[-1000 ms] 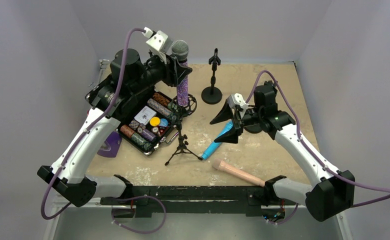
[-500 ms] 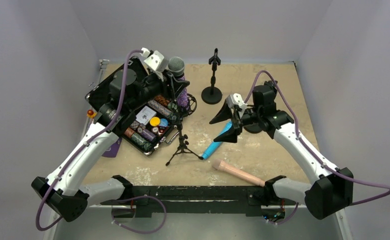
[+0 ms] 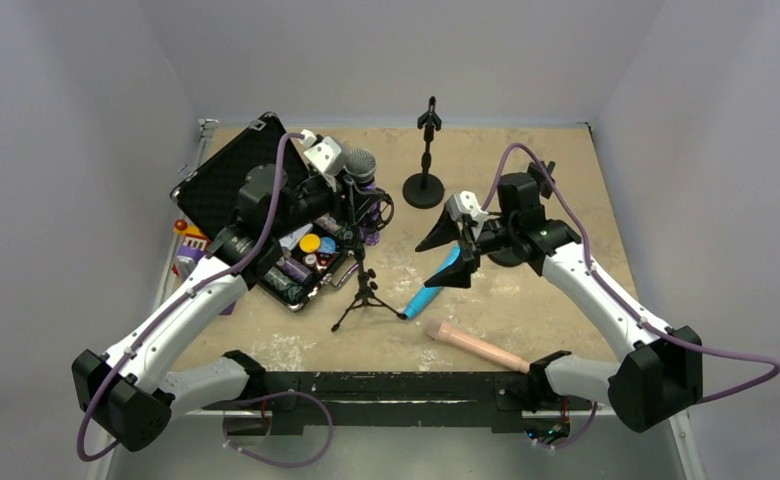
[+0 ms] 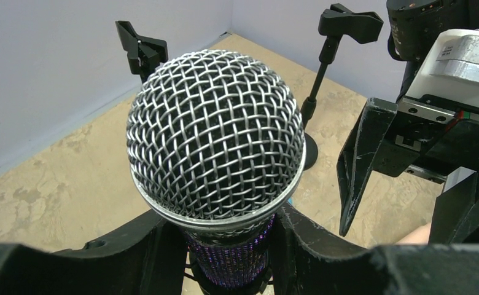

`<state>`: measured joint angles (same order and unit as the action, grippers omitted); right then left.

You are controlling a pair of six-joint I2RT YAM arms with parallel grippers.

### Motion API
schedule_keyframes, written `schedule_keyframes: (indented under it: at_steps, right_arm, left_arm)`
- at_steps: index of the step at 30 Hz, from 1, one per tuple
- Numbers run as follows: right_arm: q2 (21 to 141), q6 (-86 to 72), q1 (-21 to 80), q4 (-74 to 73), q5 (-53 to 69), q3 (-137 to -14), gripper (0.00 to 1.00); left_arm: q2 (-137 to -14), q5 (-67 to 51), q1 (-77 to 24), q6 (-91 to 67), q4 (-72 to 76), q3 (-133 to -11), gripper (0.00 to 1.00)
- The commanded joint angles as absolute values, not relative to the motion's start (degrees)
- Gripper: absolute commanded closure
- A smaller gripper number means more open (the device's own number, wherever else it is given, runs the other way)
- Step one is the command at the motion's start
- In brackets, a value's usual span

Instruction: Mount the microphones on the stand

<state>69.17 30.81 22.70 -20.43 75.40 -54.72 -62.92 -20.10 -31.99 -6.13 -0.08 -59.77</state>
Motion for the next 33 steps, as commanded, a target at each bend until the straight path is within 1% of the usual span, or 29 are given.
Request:
schedule_keyframes:
  at_steps: [1,4,6,7,9,11,14,17,19,23,28,33]
  right_arm:
    - [69.17,34.04,23.61,-22.43,74.77,-55.23,0.23]
    - [68.88,35.62,24.44,-23.75,74.24,-55.45,0.22]
    - [68.38,36.95,25.16,-24.64,73.66,-55.46,0.22]
    - [68.19,37.48,25.52,-24.94,73.21,-55.42,0.21]
    - [67.87,38.01,26.65,-25.05,71.95,-55.35,0.20]
    - [67.90,38.39,27.92,-24.96,70.28,-55.62,0.20]
    - [68.35,38.19,30.06,-24.37,66.93,-56.62,0.21]
    - [67.94,38.08,33.83,-21.54,60.73,-56.42,0.21]
    - [68.15,37.69,35.96,-20.03,57.91,-56.72,0.21]
    - [69.63,31.82,38.26,-14.23,55.04,-57.56,0.21]
    - [71.12,18.88,40.71,-1.59,51.06,-56.70,0.21]
    - [72.48,9.29,43.50,8.64,47.53,-55.38,0.21]
  left_arm:
    - [-62.46,-19.98,-31.90,-5.77,0.11,-60.48,0.92]
    - [-62.06,-16.80,-31.90,-7.92,-2.48,-61.58,0.51]
    - [-61.02,-14.94,-31.90,-9.87,-2.94,-62.29,0.30]
    - [-60.54,-14.18,-31.89,-10.56,-3.50,-63.10,0.22]
    - [-60.05,-13.26,-31.83,-10.89,-6.08,-65.80,0.16]
    - [-59.94,-12.31,-31.82,-10.94,-9.74,-69.33,0.13]
    - [-59.31,-10.61,-31.79,-10.11,-14.93,-73.55,0.12]
    - [-55.72,-8.01,-31.82,-9.76,-16.03,-73.34,0.10]
    - [-52.41,-6.06,-31.79,-10.07,-16.35,-71.36,0.09]
    - [-44.65,-1.76,-31.82,-12.38,-18.09,-65.05,0.09]
    - [-33.90,3.89,-31.83,-16.67,-19.58,-53.77,0.08]
    - [-25.98,7.16,-31.85,-20.62,-23.54,-47.81,0.08]
